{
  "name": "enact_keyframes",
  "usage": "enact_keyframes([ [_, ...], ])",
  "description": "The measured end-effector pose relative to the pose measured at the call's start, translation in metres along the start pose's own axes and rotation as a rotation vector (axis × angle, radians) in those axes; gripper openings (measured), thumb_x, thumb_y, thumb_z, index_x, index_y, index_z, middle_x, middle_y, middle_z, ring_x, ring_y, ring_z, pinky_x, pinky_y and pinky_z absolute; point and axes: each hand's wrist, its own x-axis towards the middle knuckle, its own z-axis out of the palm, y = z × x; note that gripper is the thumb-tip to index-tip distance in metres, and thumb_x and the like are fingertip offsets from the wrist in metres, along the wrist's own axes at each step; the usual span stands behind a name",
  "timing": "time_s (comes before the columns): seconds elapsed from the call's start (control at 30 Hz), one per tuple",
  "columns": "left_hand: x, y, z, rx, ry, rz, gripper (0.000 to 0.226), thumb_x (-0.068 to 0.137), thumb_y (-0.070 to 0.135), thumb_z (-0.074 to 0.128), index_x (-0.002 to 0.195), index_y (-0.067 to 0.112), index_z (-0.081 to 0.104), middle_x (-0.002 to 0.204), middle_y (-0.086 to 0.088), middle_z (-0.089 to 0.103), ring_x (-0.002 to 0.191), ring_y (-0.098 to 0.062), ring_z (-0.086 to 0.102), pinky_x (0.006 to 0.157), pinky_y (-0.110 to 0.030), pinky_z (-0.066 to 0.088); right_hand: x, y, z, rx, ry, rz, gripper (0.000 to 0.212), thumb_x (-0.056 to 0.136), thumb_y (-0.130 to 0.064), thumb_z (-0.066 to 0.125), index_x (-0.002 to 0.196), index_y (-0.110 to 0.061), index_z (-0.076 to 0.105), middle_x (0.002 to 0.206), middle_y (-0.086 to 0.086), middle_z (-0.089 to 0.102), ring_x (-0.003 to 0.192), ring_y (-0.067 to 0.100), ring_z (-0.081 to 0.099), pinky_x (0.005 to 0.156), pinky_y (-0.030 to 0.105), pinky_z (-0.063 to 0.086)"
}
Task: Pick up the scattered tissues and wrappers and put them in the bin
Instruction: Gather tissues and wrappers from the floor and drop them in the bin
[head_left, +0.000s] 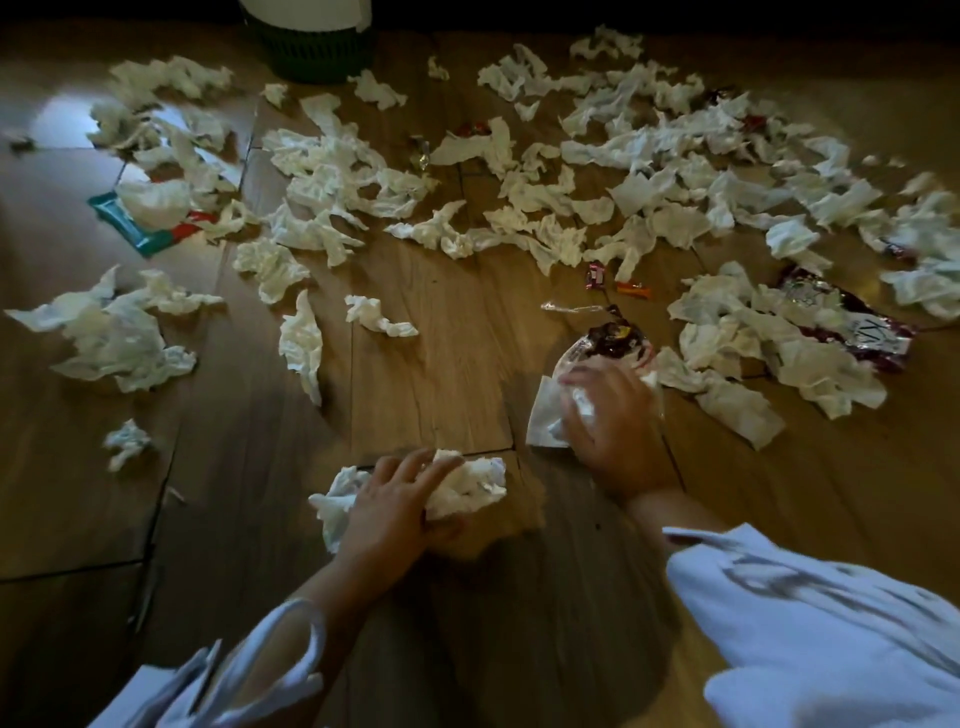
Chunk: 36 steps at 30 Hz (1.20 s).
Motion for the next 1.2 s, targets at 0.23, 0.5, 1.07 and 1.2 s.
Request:
enact_keyframes([
  [0.23,-0.014,-0.007,0.004,0.067,-0.022,-0.032,0.047,0.091,0.037,0.05,0.136,0.032,0.036,0.143,0.006,0.033,0.131,-0.015,0.028,0.102,-0.031,0.034,-0.052,-0.033,0.044,-0.063,-0.607,-0.233,0.046,0.087,-0.036,0.036,0.119,-0.013,0.06,0.125,0.012,0.058,0.113,0.027,0.055,0.091,0.04,0.05],
  [0.5,-0.016,-0.011,-0.008,-0.094,0.062,-0.113,0.048,0.09,0.03,0.055,0.135,0.026,0.037,0.142,0.002,0.04,0.126,-0.015,0.041,0.097,-0.028,0.038,-0.023,-0.013,-0.001,0.233,-0.165,-0.023,0.021,0.085,-0.009,0.059,0.105,-0.008,0.064,0.117,0.009,0.055,0.105,0.007,0.05,0.085,0.01,0.045],
  [1.07,-0.022,-0.02,-0.002,0.106,-0.108,0.002,0.048,0.094,0.041,0.044,0.139,0.029,0.032,0.144,0.004,0.035,0.127,-0.013,0.037,0.096,-0.024,0.038,0.032,0.05,-0.011,0.349,-0.196,0.996,0.097,0.062,-0.049,0.079,0.139,-0.014,0.03,0.145,0.012,0.039,0.131,0.032,0.039,0.109,0.043,0.033],
  [1.2,-0.024,-0.023,-0.007,0.2,-0.052,0.106,0.052,0.09,0.036,0.055,0.137,0.025,0.035,0.14,0.003,0.045,0.124,-0.012,0.047,0.095,-0.025,0.044,0.024,0.041,0.0,0.396,-0.143,1.024,0.079,0.07,-0.034,0.079,0.134,-0.006,0.041,0.136,0.014,0.05,0.122,0.031,0.049,0.094,0.031,0.037],
])
